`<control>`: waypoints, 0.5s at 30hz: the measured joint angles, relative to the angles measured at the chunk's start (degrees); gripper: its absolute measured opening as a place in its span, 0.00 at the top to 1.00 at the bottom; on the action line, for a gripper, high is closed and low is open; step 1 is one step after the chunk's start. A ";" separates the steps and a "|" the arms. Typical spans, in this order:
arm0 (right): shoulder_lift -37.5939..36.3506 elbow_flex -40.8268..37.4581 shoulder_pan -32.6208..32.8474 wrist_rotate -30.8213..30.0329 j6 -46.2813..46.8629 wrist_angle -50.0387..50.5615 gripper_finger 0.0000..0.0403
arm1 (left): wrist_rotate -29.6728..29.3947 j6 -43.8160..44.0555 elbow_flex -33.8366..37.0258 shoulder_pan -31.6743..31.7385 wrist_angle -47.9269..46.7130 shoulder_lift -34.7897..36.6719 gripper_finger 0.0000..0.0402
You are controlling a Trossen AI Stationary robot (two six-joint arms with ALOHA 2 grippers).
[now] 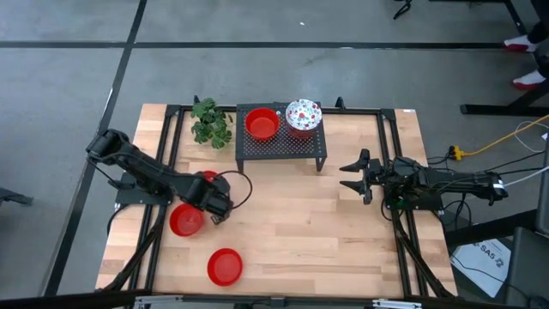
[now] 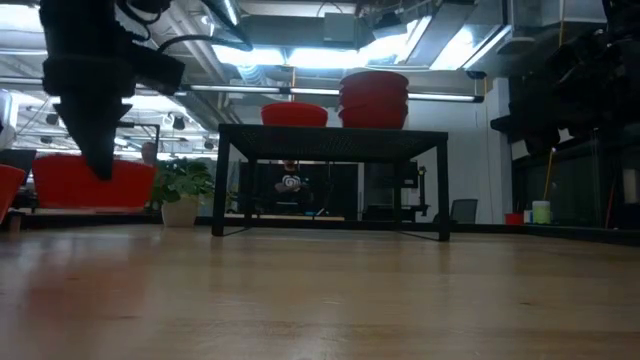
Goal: Pick & Place Mini bowls
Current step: Stack the top red bowl on the top of the red bowl on the shelf
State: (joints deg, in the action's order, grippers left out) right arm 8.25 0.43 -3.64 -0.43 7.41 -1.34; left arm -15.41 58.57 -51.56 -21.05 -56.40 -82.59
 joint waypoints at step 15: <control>0.00 0.00 0.00 0.00 -0.35 0.02 0.41 | -6.09 0.40 -10.64 7.14 -19.58 2.57 0.99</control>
State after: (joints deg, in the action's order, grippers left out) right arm 8.25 0.43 -3.64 -0.43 7.06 -1.32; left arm -21.50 58.97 -62.20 -13.91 -75.99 -80.02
